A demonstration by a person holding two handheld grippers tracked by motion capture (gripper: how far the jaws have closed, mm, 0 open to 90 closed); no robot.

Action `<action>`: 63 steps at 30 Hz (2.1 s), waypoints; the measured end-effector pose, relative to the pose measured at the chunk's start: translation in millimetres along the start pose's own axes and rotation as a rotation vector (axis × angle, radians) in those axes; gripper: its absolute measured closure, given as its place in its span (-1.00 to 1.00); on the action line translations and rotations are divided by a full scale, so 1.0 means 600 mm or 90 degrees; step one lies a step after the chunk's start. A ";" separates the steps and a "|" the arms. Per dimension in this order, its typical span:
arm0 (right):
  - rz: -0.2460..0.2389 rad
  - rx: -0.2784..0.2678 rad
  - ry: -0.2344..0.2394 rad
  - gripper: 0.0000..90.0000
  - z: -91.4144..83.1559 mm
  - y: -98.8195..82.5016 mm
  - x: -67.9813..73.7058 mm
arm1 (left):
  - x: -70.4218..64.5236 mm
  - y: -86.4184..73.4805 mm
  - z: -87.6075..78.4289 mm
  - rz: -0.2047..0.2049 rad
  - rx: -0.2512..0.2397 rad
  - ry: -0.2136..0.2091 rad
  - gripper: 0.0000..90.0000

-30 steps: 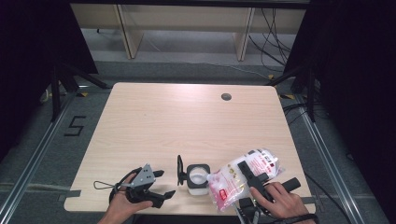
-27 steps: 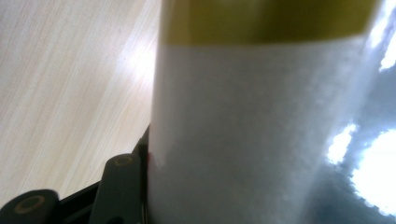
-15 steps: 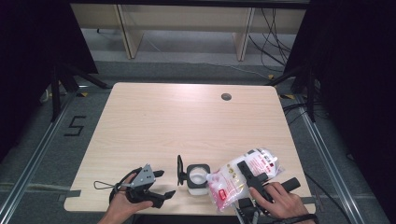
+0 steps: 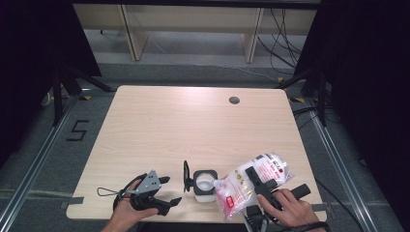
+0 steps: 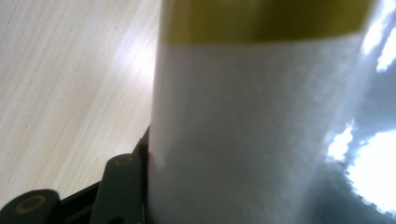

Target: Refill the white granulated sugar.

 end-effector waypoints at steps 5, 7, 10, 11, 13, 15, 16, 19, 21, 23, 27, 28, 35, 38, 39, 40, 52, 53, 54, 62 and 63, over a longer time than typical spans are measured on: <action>-0.035 -0.001 0.000 0.10 0.001 0.001 -0.004 | -0.001 0.000 0.000 -0.008 0.000 -0.001 -0.58; -0.025 0.001 0.002 0.10 0.001 0.001 -0.003 | 0.000 0.000 0.000 0.000 0.000 0.000 -0.58; -0.027 0.003 0.004 0.10 0.000 0.001 -0.003 | -0.002 0.000 0.000 -0.011 0.000 -0.001 -0.58; -0.028 -0.001 0.003 0.10 0.001 0.001 -0.004 | -0.002 0.000 0.000 -0.010 0.000 -0.002 -0.58; -0.023 0.000 0.000 0.11 0.001 0.001 -0.003 | 0.000 0.000 0.000 -0.002 0.000 0.000 -0.58; -0.029 -0.001 0.001 0.11 0.001 0.001 -0.004 | -0.001 0.000 0.000 -0.006 0.000 -0.002 -0.58; -0.028 -0.004 0.002 0.11 0.001 0.000 -0.004 | -0.002 0.000 0.000 -0.011 0.000 -0.002 -0.58; -0.023 0.001 0.004 0.11 0.001 -0.001 -0.002 | 0.001 0.000 0.000 0.005 -0.001 -0.001 -0.58; -0.021 0.002 0.005 0.11 0.001 -0.001 -0.002 | -0.001 0.000 0.000 -0.011 0.001 -0.002 -0.58; -0.017 -0.002 0.002 0.11 0.001 -0.002 -0.002 | 0.000 0.000 0.000 -0.004 0.001 -0.002 -0.58; -0.006 -0.006 0.001 0.12 0.001 -0.002 0.000 | -0.001 0.000 0.000 -0.009 0.000 -0.001 -0.58; -0.004 -0.005 0.002 0.12 0.001 -0.002 0.001 | 0.000 0.000 0.000 -0.004 0.001 -0.002 -0.58; -0.008 -0.003 0.000 0.12 0.000 -0.001 -0.001 | -0.001 0.000 0.000 -0.008 0.001 -0.002 -0.58; 0.000 -0.005 -0.002 0.13 0.000 -0.002 0.000 | 0.000 0.000 0.000 -0.004 -0.002 0.000 -0.58; -0.009 -0.006 0.000 0.13 0.000 -0.003 -0.002 | 0.000 0.000 0.000 -0.007 -0.001 0.000 -0.58; -0.013 -0.007 0.000 0.13 0.001 -0.003 -0.002 | -0.001 0.000 0.000 -0.012 -0.002 0.000 -0.58; 0.000 -0.013 0.003 0.14 0.000 -0.003 -0.002 | -0.001 -0.001 0.000 -0.009 0.000 0.003 -0.58; 0.011 -0.010 0.003 0.14 -0.001 -0.004 0.000 | -0.001 -0.001 0.000 -0.012 -0.002 0.001 -0.58; 0.016 -0.007 0.004 0.14 -0.001 -0.004 0.001 | -0.001 0.000 0.000 -0.011 -0.001 0.001 -0.58; 0.008 -0.013 0.008 0.14 0.000 -0.005 0.000 | -0.001 -0.001 0.000 -0.011 0.000 -0.001 -0.58; 0.016 -0.013 0.010 0.14 -0.001 -0.005 0.000 | -0.001 0.000 0.000 -0.007 0.000 -0.002 -0.58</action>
Point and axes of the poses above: each handheld gripper's, and its own axes: z roughly forward along the jaws, y roughly out of its top, x roughly to its left, the point moved 3 cm from there along z, roughly forward along the jaws, and after that the axes turned 3 degrees about x, right-handed, at the moved point
